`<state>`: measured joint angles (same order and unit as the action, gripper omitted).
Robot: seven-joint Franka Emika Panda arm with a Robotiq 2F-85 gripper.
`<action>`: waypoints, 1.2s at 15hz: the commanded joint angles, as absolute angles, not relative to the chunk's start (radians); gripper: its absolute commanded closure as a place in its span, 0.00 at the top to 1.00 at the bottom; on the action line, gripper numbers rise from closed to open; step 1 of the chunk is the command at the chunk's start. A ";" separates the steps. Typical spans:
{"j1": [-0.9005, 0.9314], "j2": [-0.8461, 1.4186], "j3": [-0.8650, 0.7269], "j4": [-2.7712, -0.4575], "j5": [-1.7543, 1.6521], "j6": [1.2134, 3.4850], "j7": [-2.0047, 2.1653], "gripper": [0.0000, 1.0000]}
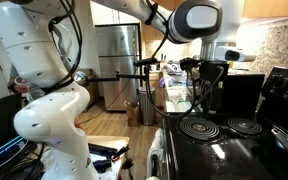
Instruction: Uncover the pot and put the lid on the stovetop
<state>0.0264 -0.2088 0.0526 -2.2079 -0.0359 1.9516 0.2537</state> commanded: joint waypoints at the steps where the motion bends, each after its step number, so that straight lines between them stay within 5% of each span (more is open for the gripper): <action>1: -0.023 -0.159 0.019 -2.171 -0.072 1.979 0.270 1.00; 18: -0.110 -0.073 -0.108 -2.066 -0.044 2.031 0.249 1.00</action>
